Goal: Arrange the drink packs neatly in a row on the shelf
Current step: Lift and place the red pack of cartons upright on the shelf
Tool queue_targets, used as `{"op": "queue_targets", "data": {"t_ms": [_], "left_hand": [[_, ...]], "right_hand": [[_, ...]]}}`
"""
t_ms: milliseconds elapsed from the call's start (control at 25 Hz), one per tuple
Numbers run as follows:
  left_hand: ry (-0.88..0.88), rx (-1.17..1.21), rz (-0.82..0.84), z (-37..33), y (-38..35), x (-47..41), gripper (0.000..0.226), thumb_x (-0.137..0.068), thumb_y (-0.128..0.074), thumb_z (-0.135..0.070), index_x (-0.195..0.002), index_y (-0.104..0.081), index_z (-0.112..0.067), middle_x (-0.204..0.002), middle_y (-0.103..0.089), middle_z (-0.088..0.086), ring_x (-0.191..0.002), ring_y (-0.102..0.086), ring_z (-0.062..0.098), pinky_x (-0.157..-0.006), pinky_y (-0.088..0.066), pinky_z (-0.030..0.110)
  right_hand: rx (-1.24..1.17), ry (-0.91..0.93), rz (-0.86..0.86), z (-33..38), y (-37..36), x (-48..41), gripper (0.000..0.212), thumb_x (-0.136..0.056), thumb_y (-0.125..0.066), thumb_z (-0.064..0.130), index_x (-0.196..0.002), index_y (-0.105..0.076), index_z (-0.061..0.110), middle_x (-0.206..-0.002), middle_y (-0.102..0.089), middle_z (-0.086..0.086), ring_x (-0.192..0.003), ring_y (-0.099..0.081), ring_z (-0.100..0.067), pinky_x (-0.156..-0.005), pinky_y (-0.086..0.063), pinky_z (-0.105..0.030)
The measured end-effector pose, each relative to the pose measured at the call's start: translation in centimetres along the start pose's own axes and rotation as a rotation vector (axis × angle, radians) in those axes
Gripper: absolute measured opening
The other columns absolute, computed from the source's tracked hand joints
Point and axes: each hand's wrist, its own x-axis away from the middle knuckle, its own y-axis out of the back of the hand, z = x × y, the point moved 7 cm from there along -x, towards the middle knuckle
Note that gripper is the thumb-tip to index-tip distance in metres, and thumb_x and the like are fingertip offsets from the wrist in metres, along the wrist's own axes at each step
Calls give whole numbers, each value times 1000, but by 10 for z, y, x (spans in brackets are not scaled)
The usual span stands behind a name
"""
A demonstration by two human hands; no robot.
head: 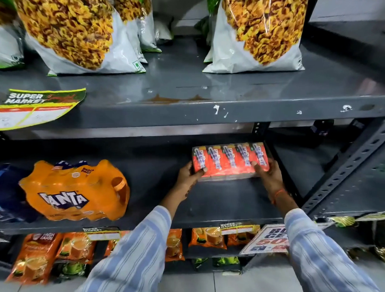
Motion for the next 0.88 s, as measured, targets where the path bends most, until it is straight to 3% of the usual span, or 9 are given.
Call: {"op": "queue_targets", "data": {"t_ms": [120,240,360,440,520,560,680,800,880], "left_hand": [[-135,-188,-12,2,16,11,55,-82,-67,-5,-132,-45,-3,-129,-59,18,-113,-57,25,-100,-46,39],[-147,-326,-94,10,29,25,59,-89,-57,-5,-142,-30,-2,-139,-49,19,-127,-49,31,-106,-40,41],[-49,-317,-144,18,25,41,70,-94,-50,-12,-148,-6,-5,-152,-31,18,-139,-33,32,-114,-30,41],[-35,-409,-195,25,0,63,78,-94,-50,-19,-148,4,-2,-159,-5,18,-147,-6,31,-121,-12,44],[-54,-428,-51,29,-49,85,88,-92,-52,-33,-147,11,-6,-158,15,13,-145,15,23,-122,0,42],[-45,-388,68,29,-73,94,91,-91,-53,-39,-147,13,-10,-158,19,9,-144,18,20,-122,2,42],[58,-216,249,29,-97,101,107,-79,-59,-58,-147,16,-22,-158,21,1,-146,15,19,-121,-1,42],[40,-141,203,27,-79,106,142,-46,-65,-81,-147,15,-21,-159,12,-1,-147,3,16,-122,-8,39],[-18,-76,146,29,-59,107,153,-34,-66,-84,-149,7,-14,-159,-12,6,-145,-20,19,-120,-22,41]], "right_hand": [[-74,99,44,-4,-9,21,41,-75,-76,11,-106,-49,18,-99,-60,2,-83,-58,0,-77,-49,-16],[-99,120,87,-7,-21,44,41,-73,-75,3,-93,-47,23,-101,-61,-8,-92,-58,-15,-86,-48,-31],[-126,126,34,-13,-15,53,25,-74,-73,40,-80,-53,26,-92,-64,-6,-85,-60,-6,-87,-45,-37],[-175,-6,35,-15,-11,49,56,-70,-53,74,-88,-61,21,-108,-68,-13,-92,-64,-12,-94,-47,-39],[-152,-193,177,-17,-19,46,108,-57,-33,93,-114,-62,5,-128,-57,-27,-109,-62,-28,-103,-44,-44],[-181,-237,234,-13,-26,47,110,-64,-26,90,-122,-58,2,-130,-57,-26,-114,-60,-31,-106,-42,-45],[-238,-172,181,4,-32,59,74,-89,-21,67,-114,-65,11,-120,-66,-14,-108,-63,-25,-101,-44,-40],[-154,-80,-43,-8,-24,100,53,-96,-29,50,-80,-65,15,-92,-68,-10,-82,-60,-17,-78,-46,-29],[-113,-24,-176,-22,-32,135,46,-99,-33,38,-72,-57,11,-76,-62,-9,-73,-52,-17,-62,-39,-25]]}}
